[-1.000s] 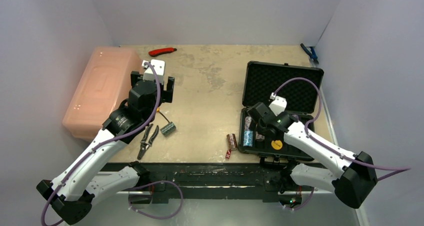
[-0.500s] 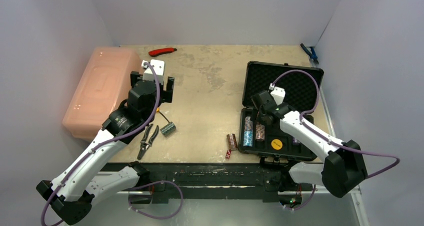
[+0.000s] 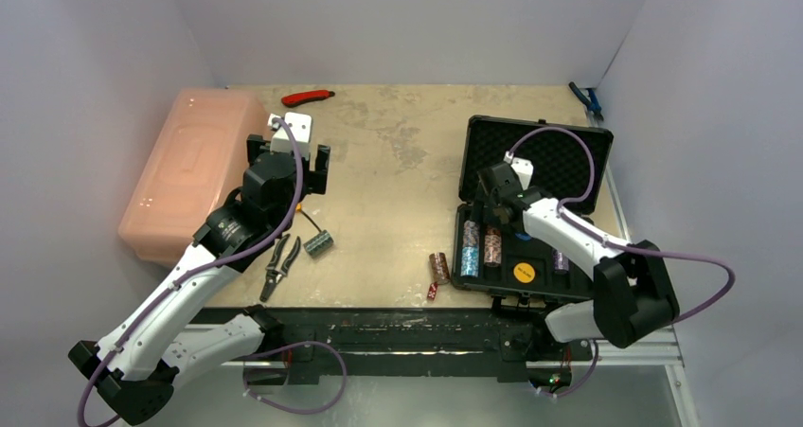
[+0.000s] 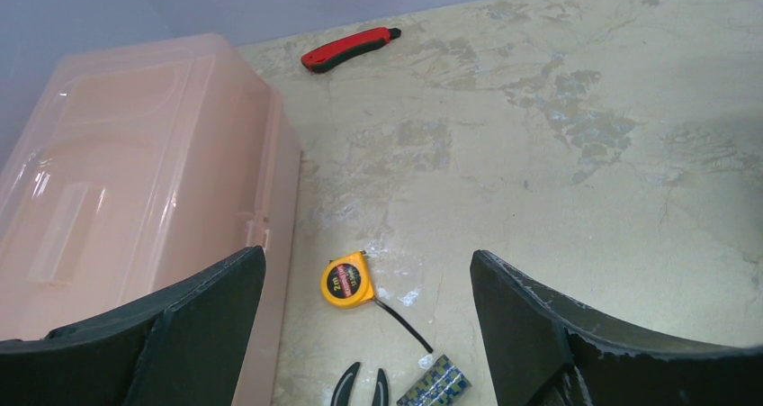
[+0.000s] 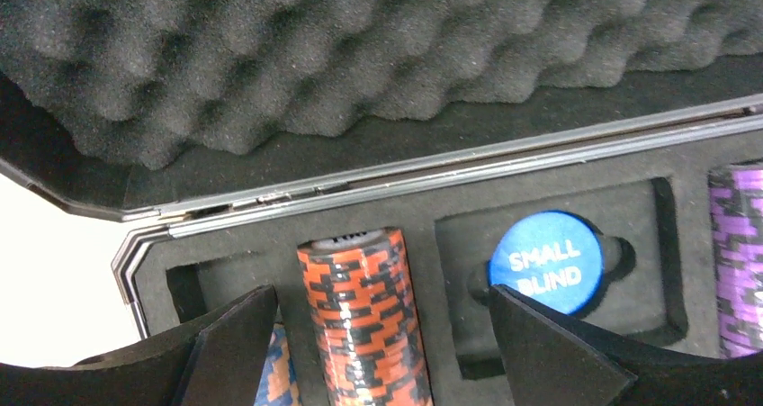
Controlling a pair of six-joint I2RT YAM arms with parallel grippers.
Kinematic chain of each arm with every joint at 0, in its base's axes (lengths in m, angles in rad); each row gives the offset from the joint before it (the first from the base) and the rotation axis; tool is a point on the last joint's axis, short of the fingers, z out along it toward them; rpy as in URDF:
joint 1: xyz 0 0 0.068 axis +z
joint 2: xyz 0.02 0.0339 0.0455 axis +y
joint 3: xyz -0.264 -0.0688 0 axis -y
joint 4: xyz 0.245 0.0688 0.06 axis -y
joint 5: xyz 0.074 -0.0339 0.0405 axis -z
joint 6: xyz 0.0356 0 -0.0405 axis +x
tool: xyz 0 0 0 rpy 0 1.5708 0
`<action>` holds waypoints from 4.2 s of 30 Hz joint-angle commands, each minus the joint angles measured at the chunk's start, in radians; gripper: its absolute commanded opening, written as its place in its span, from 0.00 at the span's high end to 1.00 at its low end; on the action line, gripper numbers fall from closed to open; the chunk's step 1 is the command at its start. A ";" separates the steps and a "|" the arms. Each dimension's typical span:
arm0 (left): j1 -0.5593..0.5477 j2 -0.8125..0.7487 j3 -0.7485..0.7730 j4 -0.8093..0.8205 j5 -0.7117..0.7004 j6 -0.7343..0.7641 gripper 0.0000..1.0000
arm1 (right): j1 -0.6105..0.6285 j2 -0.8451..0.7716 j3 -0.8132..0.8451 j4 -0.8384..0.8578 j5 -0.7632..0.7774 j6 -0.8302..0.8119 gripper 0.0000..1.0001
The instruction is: Pack up texas hold em set
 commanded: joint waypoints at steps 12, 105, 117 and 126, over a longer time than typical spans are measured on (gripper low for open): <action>-0.004 -0.023 0.004 0.029 -0.001 0.021 0.16 | -0.020 0.111 0.047 0.095 -0.130 -0.040 0.32; -0.003 0.078 0.056 -0.228 0.077 -0.279 0.09 | 0.152 -0.156 0.337 -0.035 -0.286 -0.111 0.01; -0.091 0.124 -0.173 -0.385 0.275 -0.581 0.06 | 0.160 -0.295 0.117 0.035 -0.445 -0.109 0.01; -0.250 0.304 -0.219 -0.349 0.272 -0.571 0.11 | 0.161 -0.321 0.115 0.010 -0.438 -0.131 0.01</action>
